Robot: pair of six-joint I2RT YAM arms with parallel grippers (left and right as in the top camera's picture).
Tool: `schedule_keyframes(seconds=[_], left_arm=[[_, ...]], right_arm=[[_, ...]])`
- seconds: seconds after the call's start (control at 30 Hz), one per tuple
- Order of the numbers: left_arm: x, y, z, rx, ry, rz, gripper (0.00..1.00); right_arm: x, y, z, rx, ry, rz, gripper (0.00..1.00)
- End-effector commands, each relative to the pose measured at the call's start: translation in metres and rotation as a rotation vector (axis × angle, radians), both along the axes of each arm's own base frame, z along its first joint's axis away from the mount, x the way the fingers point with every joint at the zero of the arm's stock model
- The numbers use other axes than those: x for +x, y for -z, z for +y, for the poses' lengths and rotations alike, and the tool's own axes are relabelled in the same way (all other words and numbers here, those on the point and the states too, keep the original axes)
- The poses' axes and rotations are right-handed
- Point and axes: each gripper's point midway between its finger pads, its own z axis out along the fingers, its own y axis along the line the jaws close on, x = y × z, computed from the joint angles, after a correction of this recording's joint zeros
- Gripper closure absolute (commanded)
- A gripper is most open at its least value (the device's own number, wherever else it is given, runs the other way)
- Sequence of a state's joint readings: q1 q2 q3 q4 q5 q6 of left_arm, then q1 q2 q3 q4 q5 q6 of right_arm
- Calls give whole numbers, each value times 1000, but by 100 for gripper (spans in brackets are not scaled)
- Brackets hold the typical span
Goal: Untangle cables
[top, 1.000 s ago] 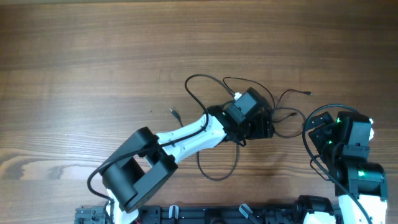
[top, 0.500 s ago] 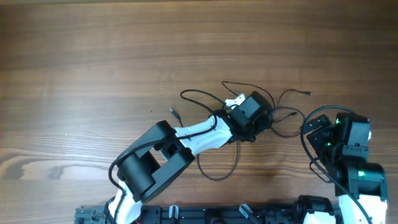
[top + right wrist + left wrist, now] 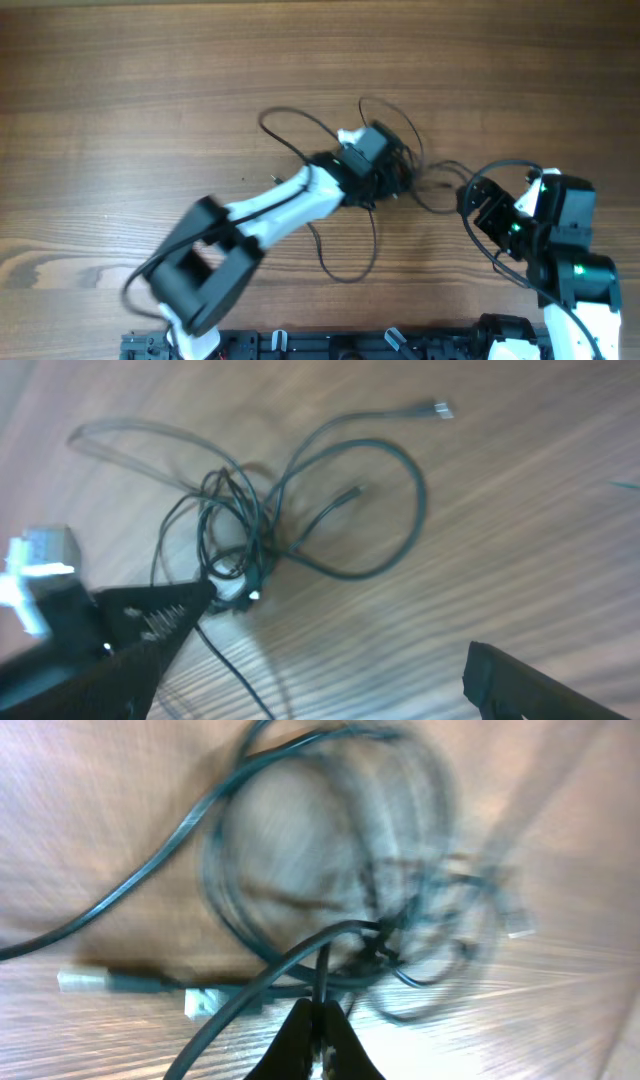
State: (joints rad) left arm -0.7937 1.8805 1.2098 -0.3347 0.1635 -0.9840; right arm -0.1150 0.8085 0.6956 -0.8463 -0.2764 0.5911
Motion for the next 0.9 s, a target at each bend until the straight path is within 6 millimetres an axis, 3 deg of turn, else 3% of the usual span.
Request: schedule_keyframes(seconds=[0.0,0.17,0.33,0.4,0.5,0.53,0.6,0.63,0.73,0.77,0.8,0.87], left_arm=[[6,-84,26,4,209,-255,96],[-15,-138,55,27,339,-383,96],[-39,-168,69,35,456,-469,96],[-43,-177,72,23,455,-484,96],[-50,-199,73,-29,457,-536,96],[-50,-210,77,-43,446,-568,96],[-50,-232,91,-61,406,-626,96],[-47,-241,100,-62,377,-651,96],[-29,-277,169,3,156,-764,96],[-26,-287,189,21,89,-792,96],[-21,-302,225,46,-28,-836,96],[-20,-314,260,78,-147,-870,96]], right_arm=[[10,5,40,206,-162,-9,0],[31,4,86,467,-314,2,1],[47,10,138,564,-487,-2,8],[53,10,163,566,-565,-44,16],[65,23,175,500,-538,-55,31],[69,34,173,467,-479,-24,38],[79,57,159,381,-356,22,64],[82,67,149,338,-297,43,71],[83,89,113,222,-148,107,77],[83,92,105,204,-131,113,87],[84,95,90,184,-111,121,96],[85,96,72,163,-89,122,96]])
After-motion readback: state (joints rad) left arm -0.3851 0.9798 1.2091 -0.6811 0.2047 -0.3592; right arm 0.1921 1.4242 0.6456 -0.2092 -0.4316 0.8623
